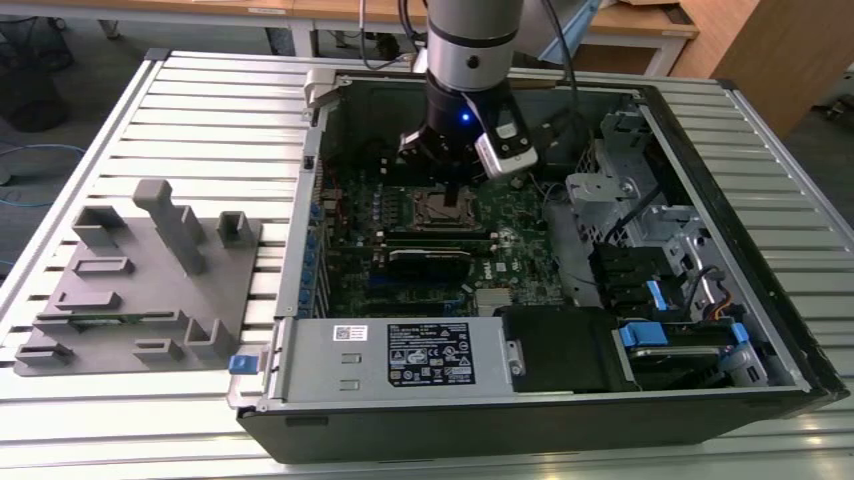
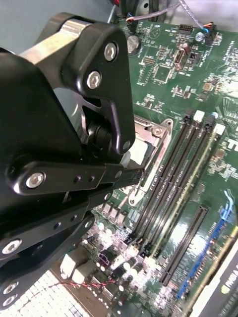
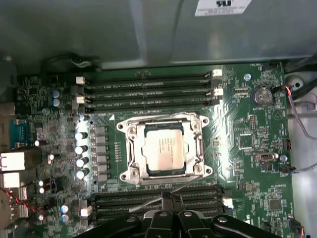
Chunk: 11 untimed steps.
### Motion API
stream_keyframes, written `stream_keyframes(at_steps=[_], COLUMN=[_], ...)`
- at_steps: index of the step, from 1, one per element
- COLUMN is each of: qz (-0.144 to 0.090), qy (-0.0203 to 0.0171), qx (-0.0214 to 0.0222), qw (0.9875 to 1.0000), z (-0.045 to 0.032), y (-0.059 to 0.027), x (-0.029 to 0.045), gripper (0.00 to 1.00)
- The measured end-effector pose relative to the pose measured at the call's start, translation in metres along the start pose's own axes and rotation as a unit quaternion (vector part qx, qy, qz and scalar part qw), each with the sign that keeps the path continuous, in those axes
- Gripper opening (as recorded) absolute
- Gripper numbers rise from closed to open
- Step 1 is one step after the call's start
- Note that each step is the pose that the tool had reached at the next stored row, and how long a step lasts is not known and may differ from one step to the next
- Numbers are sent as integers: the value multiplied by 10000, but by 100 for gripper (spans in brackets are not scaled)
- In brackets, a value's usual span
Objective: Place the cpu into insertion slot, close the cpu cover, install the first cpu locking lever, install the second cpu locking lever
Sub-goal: 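Install the second cpu locking lever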
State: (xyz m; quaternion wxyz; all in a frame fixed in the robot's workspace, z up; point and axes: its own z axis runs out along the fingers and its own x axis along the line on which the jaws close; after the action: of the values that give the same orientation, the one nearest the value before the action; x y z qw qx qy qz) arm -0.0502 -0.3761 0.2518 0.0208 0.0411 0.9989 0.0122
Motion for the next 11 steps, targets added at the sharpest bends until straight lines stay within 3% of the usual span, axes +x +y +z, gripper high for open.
stream_keyframes(at_steps=[6, 11], qz=[1, 0], qy=[-1, 0], qx=[-1, 0], qw=[10000, 10000], z=[1, 1], y=[-46, -53], x=[8, 72], gripper=[11, 11])
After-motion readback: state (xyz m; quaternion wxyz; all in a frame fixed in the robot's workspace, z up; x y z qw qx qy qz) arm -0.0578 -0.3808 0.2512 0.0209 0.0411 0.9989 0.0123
